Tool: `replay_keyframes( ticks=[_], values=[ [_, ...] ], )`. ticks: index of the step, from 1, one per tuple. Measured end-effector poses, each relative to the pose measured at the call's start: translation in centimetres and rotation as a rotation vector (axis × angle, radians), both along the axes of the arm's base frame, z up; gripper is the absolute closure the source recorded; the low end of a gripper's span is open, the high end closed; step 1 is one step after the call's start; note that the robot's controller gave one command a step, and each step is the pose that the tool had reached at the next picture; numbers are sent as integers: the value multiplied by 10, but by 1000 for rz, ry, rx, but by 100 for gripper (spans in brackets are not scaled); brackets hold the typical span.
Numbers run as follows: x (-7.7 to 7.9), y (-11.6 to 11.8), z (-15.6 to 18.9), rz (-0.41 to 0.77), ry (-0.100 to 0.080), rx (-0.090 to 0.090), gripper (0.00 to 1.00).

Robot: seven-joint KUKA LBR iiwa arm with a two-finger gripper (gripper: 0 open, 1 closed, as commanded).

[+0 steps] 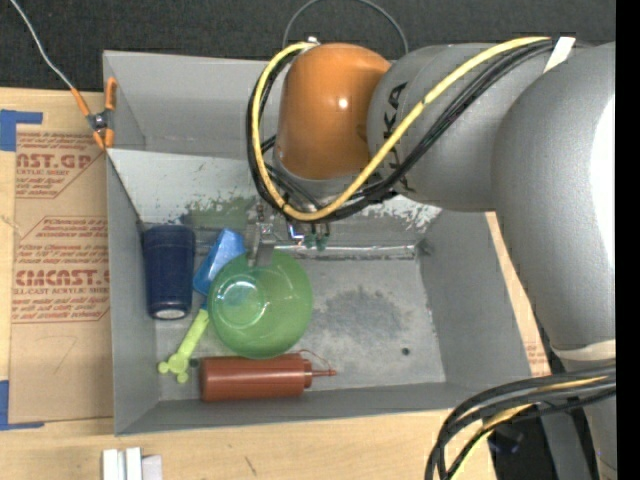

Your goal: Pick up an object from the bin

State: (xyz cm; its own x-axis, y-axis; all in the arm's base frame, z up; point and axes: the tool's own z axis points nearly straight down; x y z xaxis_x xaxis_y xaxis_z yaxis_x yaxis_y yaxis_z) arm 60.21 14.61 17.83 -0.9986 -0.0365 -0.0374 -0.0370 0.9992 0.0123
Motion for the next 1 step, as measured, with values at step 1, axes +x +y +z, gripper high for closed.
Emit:
replay_keyframes(
  ticks=[1],
  values=[
    [1,0,-10,0,-3,1,100]
  ],
)
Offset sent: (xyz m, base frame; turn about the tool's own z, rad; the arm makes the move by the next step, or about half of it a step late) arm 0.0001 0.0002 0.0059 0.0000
